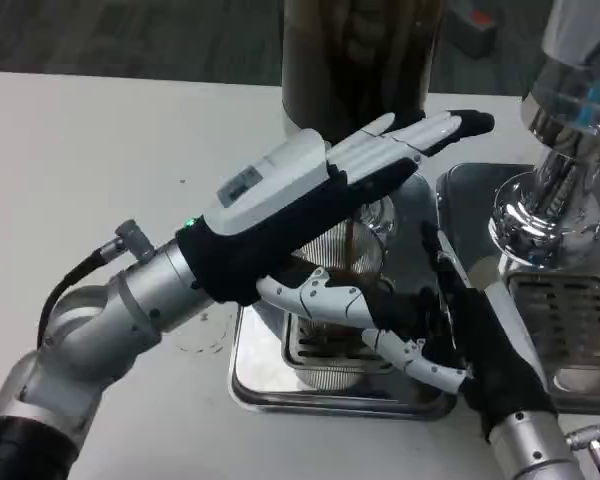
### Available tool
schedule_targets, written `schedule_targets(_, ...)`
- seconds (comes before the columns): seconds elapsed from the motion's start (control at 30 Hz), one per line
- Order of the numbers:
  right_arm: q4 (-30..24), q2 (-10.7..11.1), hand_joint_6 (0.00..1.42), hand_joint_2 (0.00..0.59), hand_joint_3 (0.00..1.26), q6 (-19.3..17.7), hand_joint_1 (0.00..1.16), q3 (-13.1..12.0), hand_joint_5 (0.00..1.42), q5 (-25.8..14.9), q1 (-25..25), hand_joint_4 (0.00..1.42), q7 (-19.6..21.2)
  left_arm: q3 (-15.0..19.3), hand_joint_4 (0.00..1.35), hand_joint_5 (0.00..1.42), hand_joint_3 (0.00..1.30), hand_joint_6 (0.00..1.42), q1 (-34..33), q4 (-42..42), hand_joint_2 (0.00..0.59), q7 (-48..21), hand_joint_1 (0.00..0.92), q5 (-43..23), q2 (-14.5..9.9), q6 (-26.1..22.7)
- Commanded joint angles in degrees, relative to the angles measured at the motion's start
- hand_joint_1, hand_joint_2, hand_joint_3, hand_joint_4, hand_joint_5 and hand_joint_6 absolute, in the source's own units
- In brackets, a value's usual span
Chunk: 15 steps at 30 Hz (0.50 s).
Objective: Grasp the cup under the faucet to collect the drink, then remove the cup.
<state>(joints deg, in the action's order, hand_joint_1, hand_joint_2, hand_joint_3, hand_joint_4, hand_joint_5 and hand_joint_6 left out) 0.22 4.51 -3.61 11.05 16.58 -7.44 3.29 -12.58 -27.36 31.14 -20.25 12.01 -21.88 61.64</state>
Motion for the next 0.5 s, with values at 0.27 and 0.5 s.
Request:
schedule_targets(0.27,1.54,-0.6,0.0,0.195,0.0,-1.44,0.75,0.93,0.0,0.3,1.89,0.0,0.37,0.17,0.0,0.08,0.05,0.0,0.6,-0.52,0.125,1.47,0.0,3.11,-0.31,-1.39)
schedule_targets(0.5,1.69,-0.31,0.0,0.195,0.0,-1.66,0.74,1.42,0.0,1.15,2.26,0.0,0.65,5.2,0.0,0.08,0.05,0.0,3.14,-4.44,0.123,9.34,0.0,7.83,-1.27,-4.29)
